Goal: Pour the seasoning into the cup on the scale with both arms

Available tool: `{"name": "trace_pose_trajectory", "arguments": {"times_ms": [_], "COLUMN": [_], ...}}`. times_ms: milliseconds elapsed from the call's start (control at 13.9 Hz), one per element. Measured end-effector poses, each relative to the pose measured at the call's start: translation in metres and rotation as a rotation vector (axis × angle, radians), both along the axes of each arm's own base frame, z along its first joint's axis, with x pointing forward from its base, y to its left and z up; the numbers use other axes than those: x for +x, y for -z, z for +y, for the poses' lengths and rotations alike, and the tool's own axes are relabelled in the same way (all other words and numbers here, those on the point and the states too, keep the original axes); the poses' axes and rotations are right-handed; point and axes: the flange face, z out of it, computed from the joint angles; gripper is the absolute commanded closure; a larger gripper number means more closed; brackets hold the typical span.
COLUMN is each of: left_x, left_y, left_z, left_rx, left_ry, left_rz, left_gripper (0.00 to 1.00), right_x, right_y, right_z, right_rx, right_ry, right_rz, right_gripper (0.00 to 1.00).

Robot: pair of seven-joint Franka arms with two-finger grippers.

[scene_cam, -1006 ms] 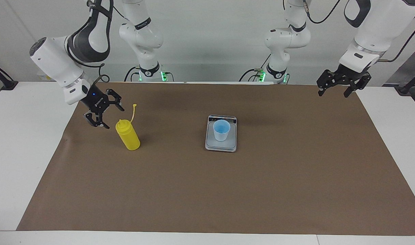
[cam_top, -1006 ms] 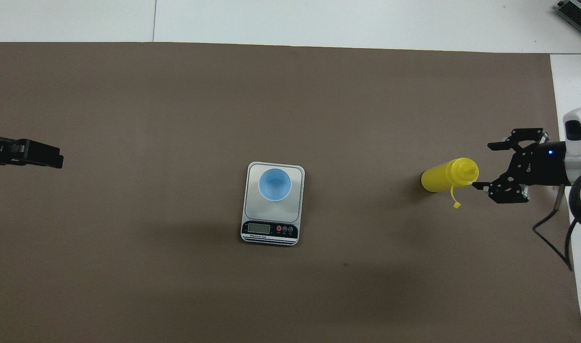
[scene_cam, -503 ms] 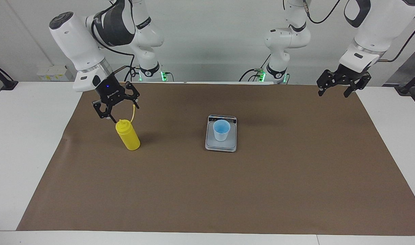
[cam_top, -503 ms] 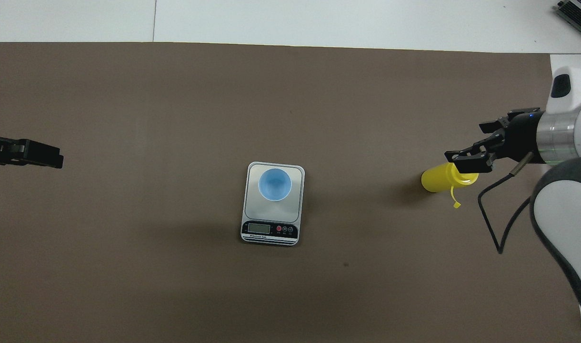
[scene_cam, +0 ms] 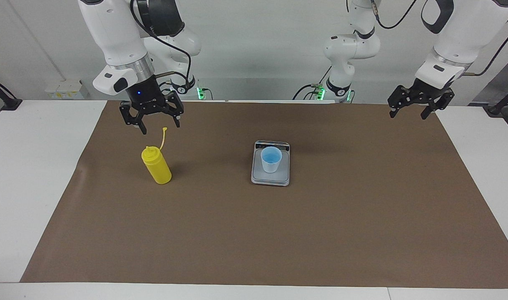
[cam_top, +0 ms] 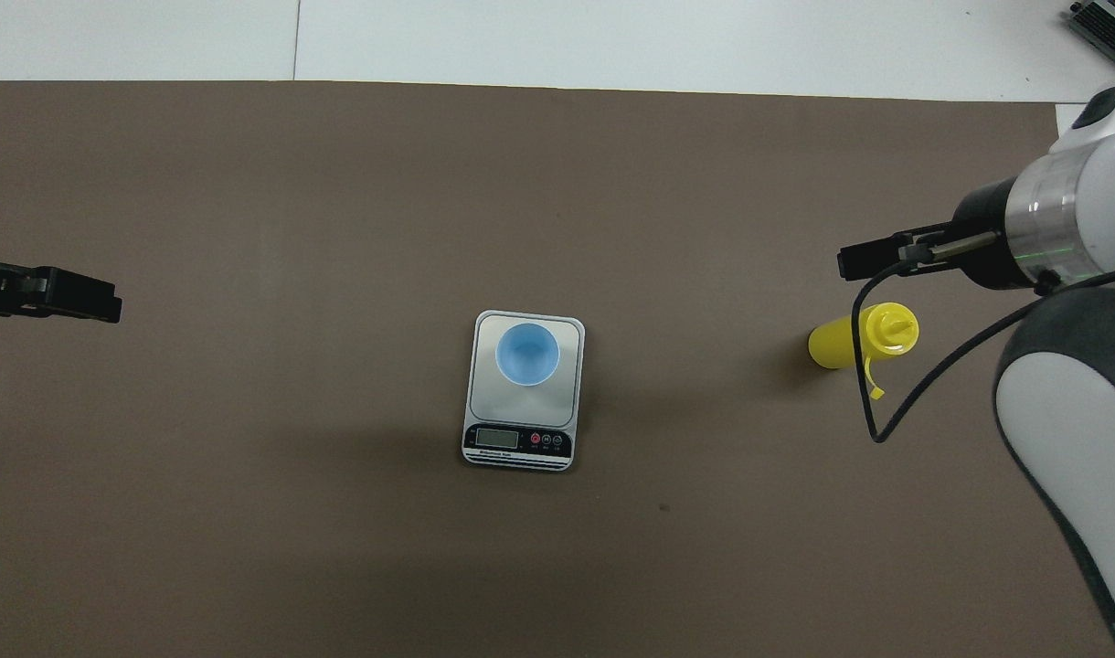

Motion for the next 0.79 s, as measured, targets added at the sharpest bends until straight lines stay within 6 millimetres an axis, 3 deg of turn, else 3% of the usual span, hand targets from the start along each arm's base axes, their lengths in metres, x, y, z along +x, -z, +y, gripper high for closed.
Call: {"name": "trace_pose_trajectory", "arguments": {"times_ms": [575,791], "left_x": [0.000,0.000], "left_y": [0.002,0.003], "left_z": [0.000,0.000], "left_rx": [0.000,0.000], "left_ry": [0.000,0.000], "left_rz": [0.003,0.005], "left_gripper": [0.00,0.00], "right_x": [-0.005,-0.015], "right_y": [0.012,0.019], "right_z": [-0.029,-0.029], "right_rx": [-0.122,-0.131], "right_ry": [0.144,0.143], "right_rz": [0.136,0.163], "right_gripper": [0.00,0.00]}}
